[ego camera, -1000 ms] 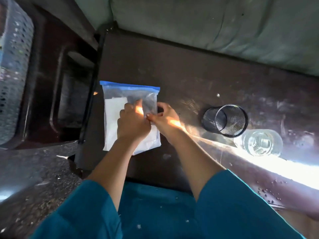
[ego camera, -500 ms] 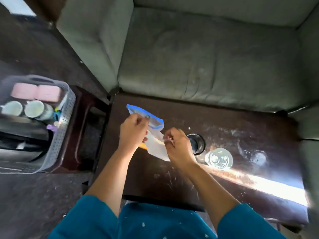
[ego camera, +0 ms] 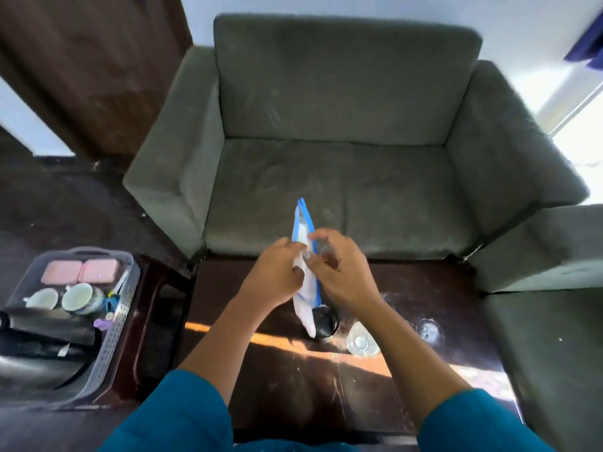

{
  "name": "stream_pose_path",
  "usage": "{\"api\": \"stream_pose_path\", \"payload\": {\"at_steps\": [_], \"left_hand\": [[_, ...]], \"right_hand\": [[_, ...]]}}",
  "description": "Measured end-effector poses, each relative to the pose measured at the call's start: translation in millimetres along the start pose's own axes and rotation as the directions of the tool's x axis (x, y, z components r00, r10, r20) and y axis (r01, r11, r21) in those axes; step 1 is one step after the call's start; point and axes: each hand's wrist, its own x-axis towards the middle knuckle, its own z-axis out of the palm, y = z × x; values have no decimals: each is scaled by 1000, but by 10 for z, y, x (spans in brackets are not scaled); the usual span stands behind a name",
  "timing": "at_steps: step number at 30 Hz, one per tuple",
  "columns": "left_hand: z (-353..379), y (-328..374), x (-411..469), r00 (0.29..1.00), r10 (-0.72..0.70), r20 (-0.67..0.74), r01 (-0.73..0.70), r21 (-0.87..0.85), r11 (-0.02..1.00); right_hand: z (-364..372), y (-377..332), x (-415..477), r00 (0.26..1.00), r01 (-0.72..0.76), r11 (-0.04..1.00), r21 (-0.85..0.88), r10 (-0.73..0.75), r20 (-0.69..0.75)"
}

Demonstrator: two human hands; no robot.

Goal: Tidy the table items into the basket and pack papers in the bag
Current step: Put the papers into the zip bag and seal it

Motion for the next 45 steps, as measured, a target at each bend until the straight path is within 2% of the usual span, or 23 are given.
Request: {"api": "stream_pose_path", "payload": {"at_steps": [3,6,9,12,13,14,16,18,22,27,29,31,34,36,39,41,43,45], "left_hand": [[-116,186,21,999,47,1,-47,54,997],[-251,288,72,999,51,6,-51,89,995],[-361,363,135,997,75,17,-77,113,991],[-437,382,177,995,99,-18,-96,104,990],[-467,370,187,994,103,-30,-100,93,991],[-497,349,191,994,105,-32,-102,85,991],[-559,308,195,994,112,-20,-110,68,992],[-617,258,193,993,113,-19,-111,65,992],[-667,160,164,997,83,-4,-83,79,993],[-675,98,83,992,126,21,-127,37,991],[-673,79,45,988,145,51,-148,45,988],[-661,56,17,988,140,61,-143,52,988],[-652,-23,-4,994,101,42,-104,62,993],[-647,-100,-3,998,63,27,-65,83,994],[-612,-217,-8,1000,-12,21,10,107,994],[-576,-247,-25,999,-27,18,25,96,995],[-538,-270,-32,1000,-23,16,22,51,998],[-516,-281,-28,998,-27,52,25,44,999]], "right_hand": [[-107,-219,53,997,-77,965,-251,77,-10],[-196,-427,52,992,-125,860,-494,112,-56],[-208,-626,56,999,35,672,-739,-35,15],[-168,-722,104,953,278,519,-808,-254,165],[-147,-727,119,951,304,538,-786,-224,214],[-132,-732,140,966,253,610,-751,-117,230],[-136,-703,215,974,27,728,-685,136,183],[-133,-647,311,956,-112,757,-644,258,138],[-51,-599,448,939,-235,799,-553,334,85],[187,-564,463,911,-409,902,-138,395,-121],[255,-562,447,887,-425,904,-50,404,-225],[282,-565,440,882,-415,906,-85,377,-284],[315,-583,444,947,-289,943,-166,257,-191],[306,-635,428,979,-182,971,-153,164,-119],[222,-668,407,969,-107,990,93,125,-212],[123,-631,399,959,-61,952,301,140,-247],[24,-564,370,954,-43,874,485,180,-239],[-65,-485,334,942,-47,753,657,253,-222]]}}
